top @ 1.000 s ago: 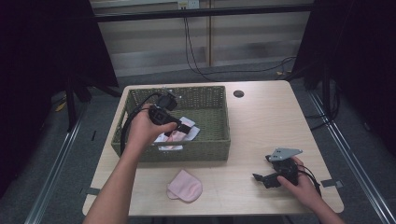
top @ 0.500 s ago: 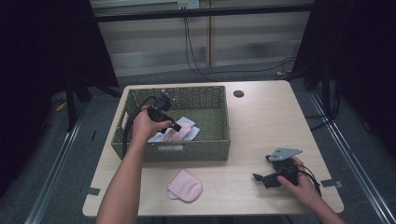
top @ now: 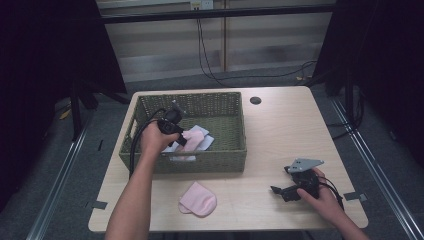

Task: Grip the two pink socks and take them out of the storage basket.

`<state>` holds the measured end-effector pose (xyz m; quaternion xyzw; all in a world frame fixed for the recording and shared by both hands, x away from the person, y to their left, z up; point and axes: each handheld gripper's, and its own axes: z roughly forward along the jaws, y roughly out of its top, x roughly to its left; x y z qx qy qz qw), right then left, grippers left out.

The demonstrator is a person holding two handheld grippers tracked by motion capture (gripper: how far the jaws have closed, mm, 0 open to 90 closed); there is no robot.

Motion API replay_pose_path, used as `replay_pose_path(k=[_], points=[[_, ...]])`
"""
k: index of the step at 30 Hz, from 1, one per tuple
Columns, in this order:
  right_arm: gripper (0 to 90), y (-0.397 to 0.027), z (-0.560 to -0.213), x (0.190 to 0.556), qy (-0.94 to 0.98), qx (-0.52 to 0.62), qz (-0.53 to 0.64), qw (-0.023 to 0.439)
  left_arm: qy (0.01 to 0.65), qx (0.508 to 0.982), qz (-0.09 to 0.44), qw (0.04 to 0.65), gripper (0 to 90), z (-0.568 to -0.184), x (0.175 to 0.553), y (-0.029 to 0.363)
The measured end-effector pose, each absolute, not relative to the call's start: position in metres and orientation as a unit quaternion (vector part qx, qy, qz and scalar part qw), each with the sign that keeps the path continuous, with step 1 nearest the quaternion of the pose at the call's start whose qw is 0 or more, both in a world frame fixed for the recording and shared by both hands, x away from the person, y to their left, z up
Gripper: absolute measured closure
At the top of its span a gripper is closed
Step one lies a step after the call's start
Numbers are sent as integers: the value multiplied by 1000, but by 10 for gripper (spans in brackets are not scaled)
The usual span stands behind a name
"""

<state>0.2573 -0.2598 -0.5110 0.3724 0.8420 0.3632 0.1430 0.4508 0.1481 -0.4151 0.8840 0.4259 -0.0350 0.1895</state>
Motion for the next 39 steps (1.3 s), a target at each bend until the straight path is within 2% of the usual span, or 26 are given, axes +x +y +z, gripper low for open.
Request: replay_pose_path(k=[17, 39], points=[[97, -260, -511, 257, 842, 372, 363, 143, 398, 884, -60, 237, 851, -323, 428, 151], [97, -260, -511, 257, 842, 371, 364, 144, 343, 904, -82, 241, 851, -290, 388, 139]])
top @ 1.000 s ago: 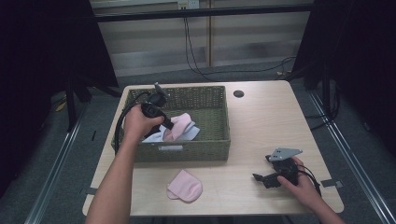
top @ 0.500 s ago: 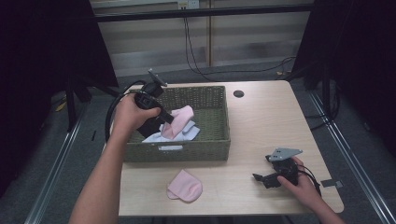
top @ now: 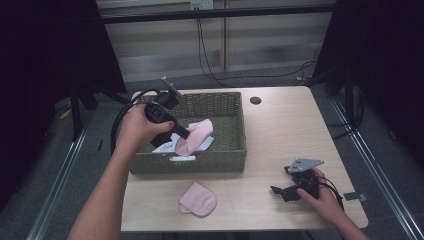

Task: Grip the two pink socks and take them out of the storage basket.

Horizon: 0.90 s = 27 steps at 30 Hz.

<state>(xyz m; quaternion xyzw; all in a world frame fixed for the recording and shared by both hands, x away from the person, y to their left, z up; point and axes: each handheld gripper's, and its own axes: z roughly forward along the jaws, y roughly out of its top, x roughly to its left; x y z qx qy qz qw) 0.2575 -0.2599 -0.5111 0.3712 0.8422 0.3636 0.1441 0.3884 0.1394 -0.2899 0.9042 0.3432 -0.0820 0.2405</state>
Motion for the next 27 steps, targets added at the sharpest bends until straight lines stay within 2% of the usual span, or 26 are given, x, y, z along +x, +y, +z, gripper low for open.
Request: replay_pose_path(k=[27], points=[[97, -260, -511, 257, 842, 372, 363, 143, 293, 920, -94, 244, 848, -301, 348, 130]])
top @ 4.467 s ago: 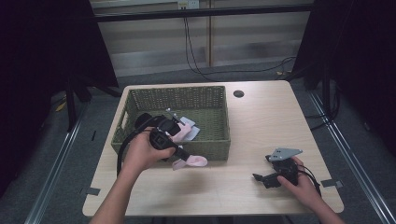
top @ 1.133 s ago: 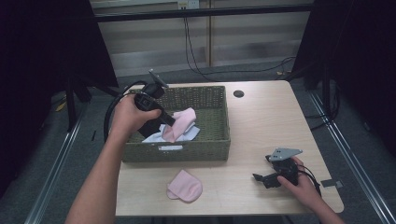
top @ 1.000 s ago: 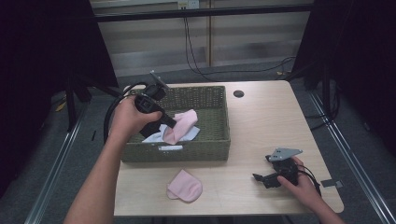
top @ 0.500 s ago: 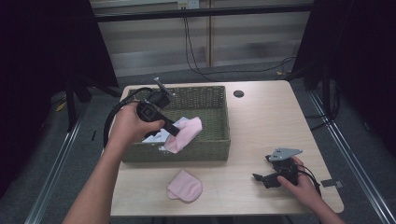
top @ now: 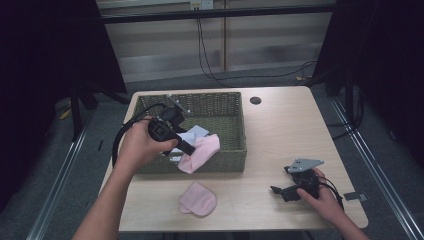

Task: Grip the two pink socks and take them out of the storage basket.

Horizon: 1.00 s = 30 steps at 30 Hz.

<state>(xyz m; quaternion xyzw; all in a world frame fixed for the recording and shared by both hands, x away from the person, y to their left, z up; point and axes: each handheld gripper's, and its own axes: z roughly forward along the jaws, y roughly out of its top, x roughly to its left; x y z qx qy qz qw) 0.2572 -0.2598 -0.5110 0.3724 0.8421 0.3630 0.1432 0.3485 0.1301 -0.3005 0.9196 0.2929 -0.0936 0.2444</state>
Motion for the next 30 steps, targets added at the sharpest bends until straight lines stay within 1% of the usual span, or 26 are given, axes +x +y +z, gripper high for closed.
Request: replay_pose_path(k=[15, 18, 26, 30], points=[[97, -260, -511, 257, 843, 371, 362, 143, 275, 922, -97, 256, 845, -312, 330, 124], [97, -260, -511, 257, 843, 371, 362, 143, 268, 926, -93, 250, 840, -316, 325, 122], [97, -260, -511, 257, 843, 371, 362, 143, 248, 934, -80, 242, 829, -334, 315, 117], [97, -260, -511, 257, 843, 371, 362, 143, 254, 934, -79, 241, 825, -349, 311, 117]])
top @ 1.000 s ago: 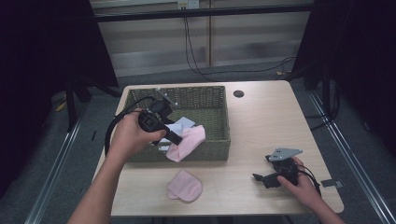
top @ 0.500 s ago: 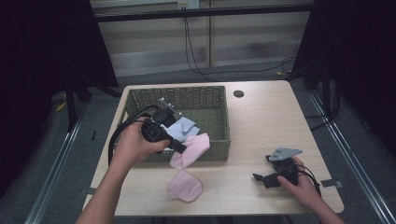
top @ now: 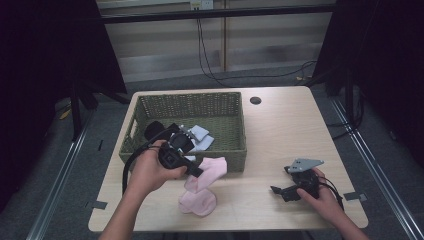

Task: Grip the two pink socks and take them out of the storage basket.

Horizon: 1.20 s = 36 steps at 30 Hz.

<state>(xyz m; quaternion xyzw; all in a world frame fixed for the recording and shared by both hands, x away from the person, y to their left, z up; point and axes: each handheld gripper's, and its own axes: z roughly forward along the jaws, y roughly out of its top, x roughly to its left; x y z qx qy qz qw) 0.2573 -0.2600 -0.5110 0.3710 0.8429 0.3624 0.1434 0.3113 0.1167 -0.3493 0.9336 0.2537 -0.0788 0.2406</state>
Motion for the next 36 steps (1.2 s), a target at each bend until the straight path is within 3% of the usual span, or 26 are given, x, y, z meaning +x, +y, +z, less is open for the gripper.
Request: replay_pose_path(k=[12, 14, 17, 20, 26, 36], points=[[97, -260, -511, 257, 843, 371, 362, 143, 259, 935, -74, 232, 818, -378, 308, 115], [97, -260, -511, 257, 843, 371, 362, 143, 262, 934, -78, 230, 748, -383, 308, 114], [97, -260, -511, 257, 843, 371, 362, 143, 261, 934, -64, 235, 567, -389, 307, 115], [97, -260, -511, 257, 843, 371, 362, 143, 264, 932, -46, 245, 467, -393, 307, 120], [97, -260, -511, 257, 843, 371, 362, 143, 275, 926, -30, 257, 378, -400, 307, 134], [97, -260, -511, 257, 843, 371, 362, 143, 300, 913, -7, 276, 333, -419, 310, 160]])
